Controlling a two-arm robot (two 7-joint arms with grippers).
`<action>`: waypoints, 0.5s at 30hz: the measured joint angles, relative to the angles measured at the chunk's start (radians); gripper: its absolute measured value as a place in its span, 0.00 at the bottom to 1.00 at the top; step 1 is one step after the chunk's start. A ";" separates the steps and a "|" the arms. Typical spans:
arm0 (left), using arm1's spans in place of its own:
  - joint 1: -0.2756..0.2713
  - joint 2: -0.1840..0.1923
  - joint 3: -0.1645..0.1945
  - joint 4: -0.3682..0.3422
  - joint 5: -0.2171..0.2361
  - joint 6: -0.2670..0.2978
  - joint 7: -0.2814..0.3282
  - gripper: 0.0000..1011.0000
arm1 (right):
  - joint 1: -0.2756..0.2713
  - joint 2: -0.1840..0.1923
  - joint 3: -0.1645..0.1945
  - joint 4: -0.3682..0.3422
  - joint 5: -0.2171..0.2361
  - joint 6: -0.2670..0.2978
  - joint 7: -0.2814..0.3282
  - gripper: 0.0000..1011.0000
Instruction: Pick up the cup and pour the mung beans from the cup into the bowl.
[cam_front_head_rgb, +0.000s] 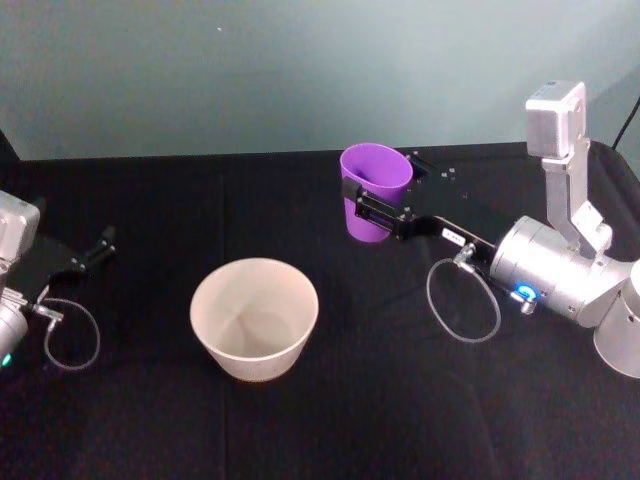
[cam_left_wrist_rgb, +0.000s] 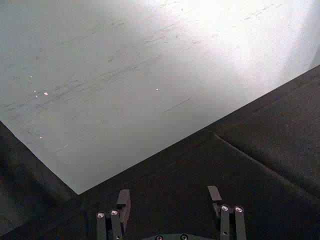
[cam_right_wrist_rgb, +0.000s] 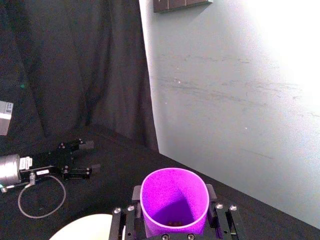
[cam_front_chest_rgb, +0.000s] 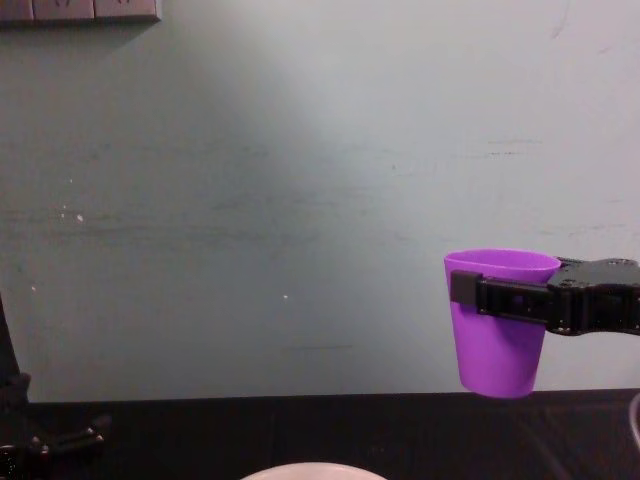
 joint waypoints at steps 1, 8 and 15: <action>0.000 0.000 0.000 0.000 0.000 0.000 0.000 0.99 | 0.000 0.000 0.000 0.000 0.000 0.000 0.000 0.72; 0.000 0.000 0.000 0.000 0.000 0.000 0.000 0.99 | 0.000 0.000 0.000 0.000 0.000 0.000 0.000 0.72; 0.000 0.000 0.000 0.000 0.000 0.000 0.000 0.99 | 0.000 0.000 0.000 0.000 0.000 0.000 0.000 0.72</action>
